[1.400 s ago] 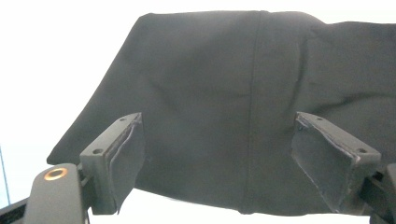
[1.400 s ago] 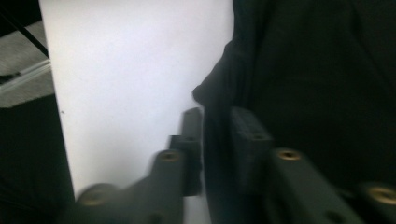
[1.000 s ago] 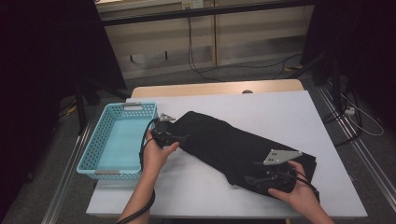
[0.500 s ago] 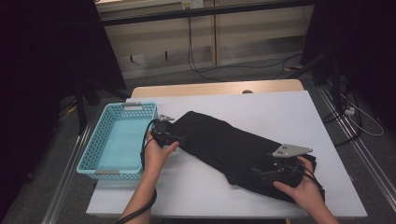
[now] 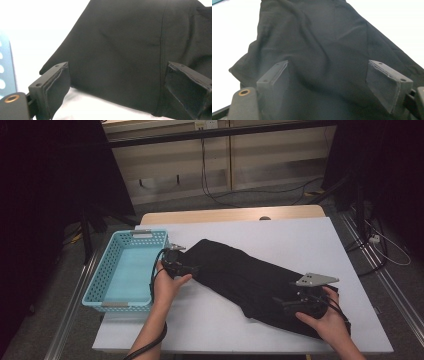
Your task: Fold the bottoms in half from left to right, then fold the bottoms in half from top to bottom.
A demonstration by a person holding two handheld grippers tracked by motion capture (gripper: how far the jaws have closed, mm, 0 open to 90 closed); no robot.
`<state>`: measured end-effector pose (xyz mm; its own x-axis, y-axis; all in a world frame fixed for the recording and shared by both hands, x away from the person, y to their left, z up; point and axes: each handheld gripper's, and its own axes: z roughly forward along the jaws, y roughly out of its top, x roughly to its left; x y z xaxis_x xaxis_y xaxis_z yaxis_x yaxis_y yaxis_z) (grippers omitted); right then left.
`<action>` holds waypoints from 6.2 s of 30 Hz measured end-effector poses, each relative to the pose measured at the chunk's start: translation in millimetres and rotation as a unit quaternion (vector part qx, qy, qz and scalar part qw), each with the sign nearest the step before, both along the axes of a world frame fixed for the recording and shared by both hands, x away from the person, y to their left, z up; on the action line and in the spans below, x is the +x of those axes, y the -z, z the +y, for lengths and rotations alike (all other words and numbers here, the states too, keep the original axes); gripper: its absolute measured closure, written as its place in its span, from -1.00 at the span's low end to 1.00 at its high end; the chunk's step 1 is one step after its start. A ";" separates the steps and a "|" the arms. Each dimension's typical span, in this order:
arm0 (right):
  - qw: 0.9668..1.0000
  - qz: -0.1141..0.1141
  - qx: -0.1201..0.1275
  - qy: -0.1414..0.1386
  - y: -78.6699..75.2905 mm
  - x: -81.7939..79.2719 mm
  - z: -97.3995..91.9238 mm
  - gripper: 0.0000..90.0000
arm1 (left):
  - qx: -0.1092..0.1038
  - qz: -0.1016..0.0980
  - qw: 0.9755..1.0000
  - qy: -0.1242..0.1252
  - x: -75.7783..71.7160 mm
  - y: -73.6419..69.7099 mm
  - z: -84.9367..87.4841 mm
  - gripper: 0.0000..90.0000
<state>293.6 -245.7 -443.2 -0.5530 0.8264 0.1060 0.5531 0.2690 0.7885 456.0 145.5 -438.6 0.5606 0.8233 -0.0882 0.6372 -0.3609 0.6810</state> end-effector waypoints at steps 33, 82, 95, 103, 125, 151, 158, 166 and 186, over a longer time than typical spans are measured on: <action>1.000 -0.005 0.003 -0.001 -1.3 -1.0 2.3 -0.58 | 0.018 -0.010 0.999 -0.024 6.4 20.1 -5.2 -0.82; 1.000 -0.009 0.006 0.010 -4.4 -12.3 -7.1 -0.60 | -0.034 0.004 0.999 -0.036 17.5 -27.9 2.7 0.81; 1.000 -0.008 0.009 0.009 -4.8 -12.3 -7.2 -0.60 | -0.037 -0.003 0.999 -0.040 21.7 -45.2 10.2 0.81; 1.000 -0.008 0.009 0.006 -4.7 -12.1 -5.3 -0.60 | -0.070 -0.013 0.997 0.016 10.6 -46.2 -15.8 0.81; 1.000 -0.002 0.007 0.001 -2.4 -12.3 -2.3 -0.60 | -0.119 -0.006 0.991 0.065 -11.4 -28.2 -36.6 0.79; 1.000 -0.001 0.000 -0.004 -1.5 -11.1 1.2 -0.60 | -0.121 0.049 0.967 0.217 -51.3 -15.4 -96.3 0.79; 1.000 0.000 0.001 -0.003 -1.0 -10.5 0.8 -0.60 | -0.149 0.045 0.959 0.235 -56.3 -32.5 -95.5 0.78; 1.000 -0.003 0.000 -0.005 -2.2 -10.0 2.9 -0.60 | -0.158 0.054 0.955 0.247 -60.9 -34.2 -102.9 0.05; 0.999 -0.004 -0.010 -0.047 -9.8 13.0 41.4 -0.42 | -0.094 0.015 0.983 0.156 -36.7 -31.3 -54.6 -0.63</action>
